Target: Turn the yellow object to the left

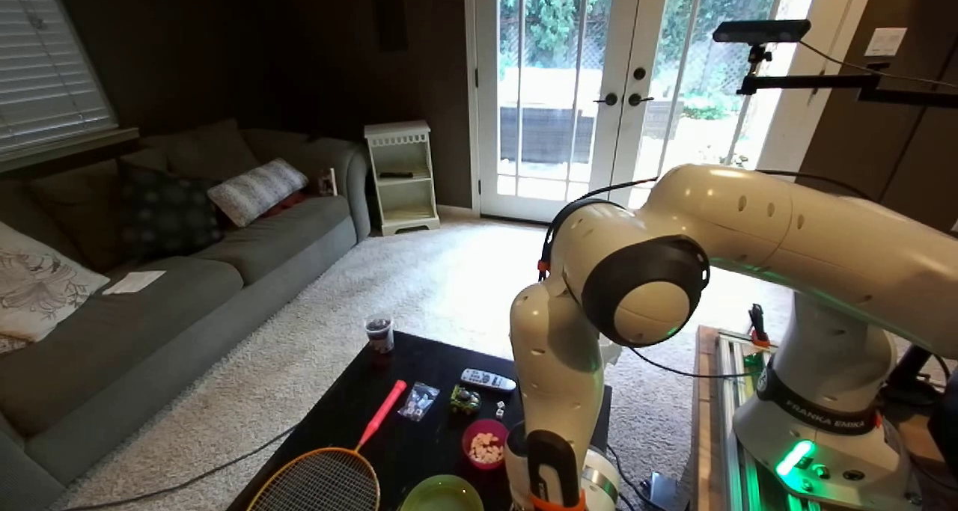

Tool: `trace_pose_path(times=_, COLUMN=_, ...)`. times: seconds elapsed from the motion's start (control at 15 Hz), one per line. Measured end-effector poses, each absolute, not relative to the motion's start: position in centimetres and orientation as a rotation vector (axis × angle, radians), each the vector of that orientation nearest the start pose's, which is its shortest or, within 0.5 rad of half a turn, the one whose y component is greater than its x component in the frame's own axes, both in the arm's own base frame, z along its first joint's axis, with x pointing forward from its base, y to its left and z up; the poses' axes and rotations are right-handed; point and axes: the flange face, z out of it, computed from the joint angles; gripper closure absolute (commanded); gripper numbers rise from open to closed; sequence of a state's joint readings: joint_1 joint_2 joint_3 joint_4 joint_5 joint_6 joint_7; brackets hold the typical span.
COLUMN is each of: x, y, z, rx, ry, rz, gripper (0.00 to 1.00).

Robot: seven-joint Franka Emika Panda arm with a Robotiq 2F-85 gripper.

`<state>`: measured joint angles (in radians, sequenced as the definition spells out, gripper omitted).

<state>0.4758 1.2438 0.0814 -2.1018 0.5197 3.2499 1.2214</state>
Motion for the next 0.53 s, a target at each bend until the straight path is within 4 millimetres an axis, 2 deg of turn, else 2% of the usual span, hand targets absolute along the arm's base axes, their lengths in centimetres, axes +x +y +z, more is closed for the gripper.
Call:
trace_pose_path(times=0.27, x=35.1, y=18.0, z=-15.2, rx=-2.589, ry=1.913, rz=0.09, gripper=0.0)
trace_pose_path(times=0.53, x=35.4, y=17.4, z=-16.1, rx=-2.548, ry=1.963, rz=0.096, gripper=0.0)
